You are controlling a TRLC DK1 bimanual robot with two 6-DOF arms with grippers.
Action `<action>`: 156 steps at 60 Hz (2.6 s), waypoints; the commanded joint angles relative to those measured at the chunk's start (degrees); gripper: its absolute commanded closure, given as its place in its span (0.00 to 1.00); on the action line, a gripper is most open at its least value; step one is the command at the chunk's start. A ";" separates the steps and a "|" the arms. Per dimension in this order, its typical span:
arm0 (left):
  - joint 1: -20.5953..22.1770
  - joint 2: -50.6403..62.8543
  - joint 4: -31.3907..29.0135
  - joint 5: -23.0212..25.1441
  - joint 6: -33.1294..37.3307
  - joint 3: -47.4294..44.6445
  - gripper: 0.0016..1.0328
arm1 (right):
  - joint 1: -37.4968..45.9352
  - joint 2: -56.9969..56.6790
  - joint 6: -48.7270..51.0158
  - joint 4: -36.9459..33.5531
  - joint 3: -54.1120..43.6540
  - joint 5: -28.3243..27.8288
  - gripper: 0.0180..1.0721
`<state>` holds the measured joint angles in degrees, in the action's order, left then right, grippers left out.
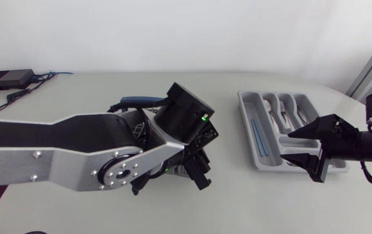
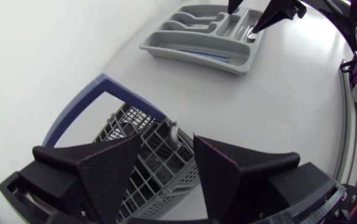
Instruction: Unload the cutlery basket into the drawer organizer.
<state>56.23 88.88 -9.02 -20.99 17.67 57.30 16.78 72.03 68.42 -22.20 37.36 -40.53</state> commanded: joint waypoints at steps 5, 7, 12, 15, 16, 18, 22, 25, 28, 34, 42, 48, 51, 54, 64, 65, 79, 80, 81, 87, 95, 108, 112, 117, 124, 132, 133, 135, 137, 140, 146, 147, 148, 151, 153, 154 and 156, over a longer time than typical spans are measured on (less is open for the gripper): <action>1.08 1.73 2.86 -1.95 1.75 -2.01 0.31 | -4.65 -6.46 -6.37 1.01 -5.20 -0.34 0.17; 1.34 2.09 3.22 -2.21 1.75 -2.10 0.31 | -5.53 -7.61 -7.43 1.28 -5.72 -0.25 0.17; 1.78 2.61 4.27 -2.91 2.10 -2.45 0.31 | -7.28 -9.89 -9.27 1.45 -6.69 -0.25 0.17; 1.87 3.05 4.97 -3.35 2.46 -2.63 0.31 | -7.99 -10.59 -9.89 1.45 -6.95 -0.16 0.17; 1.87 3.14 5.06 -3.35 2.46 -2.63 0.31 | -8.16 -10.77 -9.98 1.45 -7.04 -0.16 0.17; 1.87 3.40 5.15 -3.44 2.54 -2.54 0.31 | -8.51 -11.21 -10.24 1.45 -7.22 -0.07 0.17; 1.69 3.67 5.41 -3.70 2.54 -2.63 0.31 | -8.87 -12.00 -10.68 1.45 -7.48 0.02 0.17; 1.61 4.02 5.50 -3.97 2.54 -2.63 0.32 | -9.13 -12.35 -11.12 1.45 -7.57 0.02 0.17; 1.61 4.11 5.68 -3.97 2.54 -2.63 0.36 | -9.39 -12.62 -11.21 1.45 -7.83 0.02 0.17; 1.69 4.19 6.56 -4.06 2.63 -2.72 0.45 | -10.36 -13.58 -11.38 1.45 -8.89 0.10 0.17; 1.61 4.72 8.05 -4.41 3.07 -2.98 0.66 | -10.71 -14.11 -11.56 1.45 -9.33 0.10 0.17; 1.69 5.07 8.31 -4.41 3.07 -3.07 0.81 | -10.71 -14.55 -11.73 1.45 -9.59 0.10 0.15; 1.61 5.25 8.40 -4.49 3.07 -3.16 0.84 | -10.71 -14.81 -12.09 1.45 -9.59 0.10 0.15; 1.61 5.25 8.58 -4.49 3.07 -3.25 0.85 | -11.06 -15.16 -12.61 1.54 -9.68 0.10 0.15; 1.34 5.25 9.02 -4.41 3.51 -3.77 0.87 | -13.17 -15.87 -14.81 2.42 -10.29 0.19 0.14; 1.34 5.16 9.10 -4.49 3.69 -3.86 0.88 | -13.44 -16.13 -15.16 2.51 -10.29 0.28 0.14; 1.43 3.58 10.60 -4.41 4.65 -4.92 0.89 | -17.13 -18.77 -19.47 3.91 -11.00 1.77 0.13; 1.43 3.40 10.69 -4.41 4.83 -4.92 0.89 | -17.30 -18.86 -19.56 4.00 -11.00 1.86 0.13; 1.43 3.32 10.69 -4.49 4.92 -5.00 0.89 | -17.48 -18.94 -19.91 4.00 -11.09 1.95 0.13; 1.43 2.26 10.77 -4.41 5.27 -5.09 0.89 | -18.62 -19.91 -22.46 5.14 -11.52 2.21 0.12; 1.43 0.06 10.77 -4.49 5.97 -5.18 0.88 | -21.96 -22.90 -27.55 9.36 -13.55 5.82 0.09; 1.34 -3.54 10.60 -4.85 7.11 -5.09 0.88 | -26.71 -25.80 -32.74 11.03 -14.69 8.28 0.09; 1.34 -4.68 10.42 -5.02 7.47 -5.09 0.88 | -27.76 -26.50 -33.97 11.65 -14.86 8.89 0.09; 1.34 -6.62 10.16 -5.37 8.08 -5.00 0.88 | -28.90 -27.82 -35.46 11.74 -14.78 9.77 0.09; 1.25 -8.99 9.37 -5.73 8.52 -4.48 0.88 | -30.05 -29.67 -37.13 11.74 -14.34 10.83 0.09; 1.25 -11.63 8.31 -6.08 8.70 -3.95 0.88 | -31.28 -30.90 -39.24 11.82 -13.72 12.06 0.09; 1.25 -12.24 8.05 -6.16 8.87 -3.77 0.88 | -31.63 -31.16 -39.59 11.91 -13.63 12.32 0.09; 1.25 -12.86 7.87 -6.25 8.87 -3.60 0.88 | -32.07 -31.51 -40.39 12.35 -13.63 12.85 0.09; 1.25 -13.82 7.61 -6.43 8.96 -3.33 0.88 | -32.51 -31.78 -40.83 12.62 -13.55 13.55 0.09; 1.17 -14.97 7.08 -6.43 8.96 -2.72 0.88 | -33.56 -32.04 -41.62 12.79 -13.28 14.61 0.09; 1.08 -16.46 6.47 -6.43 8.70 -1.22 0.88 | -35.41 -32.65 -42.93 14.02 -13.02 17.51 0.09; 1.08 -16.64 6.47 -6.43 8.61 -0.96 0.88 | -35.67 -32.74 -43.11 14.11 -12.93 17.86 0.09; 1.08 -16.72 6.47 -6.43 8.52 -0.78 0.88 | -35.76 -32.74 -43.11 14.20 -12.84 18.21 0.09; 1.08 -16.81 6.03 -6.08 7.73 -0.08 0.88 | -36.46 -32.92 -43.73 14.46 -12.58 19.26 0.09; 0.73 -16.72 4.45 -4.41 5.97 1.15 0.88 | -37.17 -33.27 -44.25 14.90 -12.40 20.76 0.09; 0.64 -16.72 4.01 -3.88 5.62 1.50 0.88 | -37.43 -33.36 -44.34 14.99 -12.32 21.29 0.09; 0.11 -16.37 2.78 -2.47 4.13 2.47 0.88 | -38.22 -33.53 -44.87 15.52 -12.23 22.52 0.09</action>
<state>57.14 73.06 -5.04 -24.88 24.38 56.80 -20.03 39.07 25.85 -7.86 23.79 -19.79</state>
